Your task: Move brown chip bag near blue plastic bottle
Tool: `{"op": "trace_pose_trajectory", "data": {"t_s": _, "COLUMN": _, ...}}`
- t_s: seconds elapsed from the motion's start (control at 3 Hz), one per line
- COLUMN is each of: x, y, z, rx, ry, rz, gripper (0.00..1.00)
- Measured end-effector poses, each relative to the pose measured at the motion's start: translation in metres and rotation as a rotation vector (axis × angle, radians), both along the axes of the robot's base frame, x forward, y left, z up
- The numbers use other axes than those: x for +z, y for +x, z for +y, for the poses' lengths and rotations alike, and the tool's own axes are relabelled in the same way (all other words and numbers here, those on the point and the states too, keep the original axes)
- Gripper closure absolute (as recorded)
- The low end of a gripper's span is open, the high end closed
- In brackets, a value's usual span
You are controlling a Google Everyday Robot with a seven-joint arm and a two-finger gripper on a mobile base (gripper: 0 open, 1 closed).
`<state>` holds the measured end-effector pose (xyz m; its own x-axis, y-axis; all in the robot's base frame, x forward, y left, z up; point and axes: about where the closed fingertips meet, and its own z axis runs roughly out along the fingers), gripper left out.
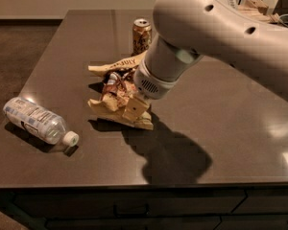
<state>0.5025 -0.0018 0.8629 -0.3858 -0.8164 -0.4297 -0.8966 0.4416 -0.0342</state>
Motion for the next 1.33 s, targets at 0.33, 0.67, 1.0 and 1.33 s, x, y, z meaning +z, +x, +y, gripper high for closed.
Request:
{"op": "trace_pose_trajectory", "data": {"t_s": 0.33, "x": 0.011, "y": 0.007, "z": 0.021, "rx": 0.052, "ry": 0.035, "rz": -0.008, "gripper": 0.87}}
{"op": "trace_pose_trajectory", "data": {"t_s": 0.67, "x": 0.021, "y": 0.006, "z": 0.052, "rx": 0.152, "ry": 0.077, "rz": -0.009, "gripper": 1.00}}
{"op": "trace_pose_trajectory", "data": {"t_s": 1.0, "x": 0.029, "y": 0.002, "z": 0.078, "rx": 0.250, "ry": 0.113, "rz": -0.007, "gripper": 1.00}}
{"op": "trace_pose_trajectory", "data": {"t_s": 1.33, "x": 0.030, "y": -0.001, "z": 0.100, "rx": 0.345, "ry": 0.136, "rz": 0.003, "gripper": 0.84}}
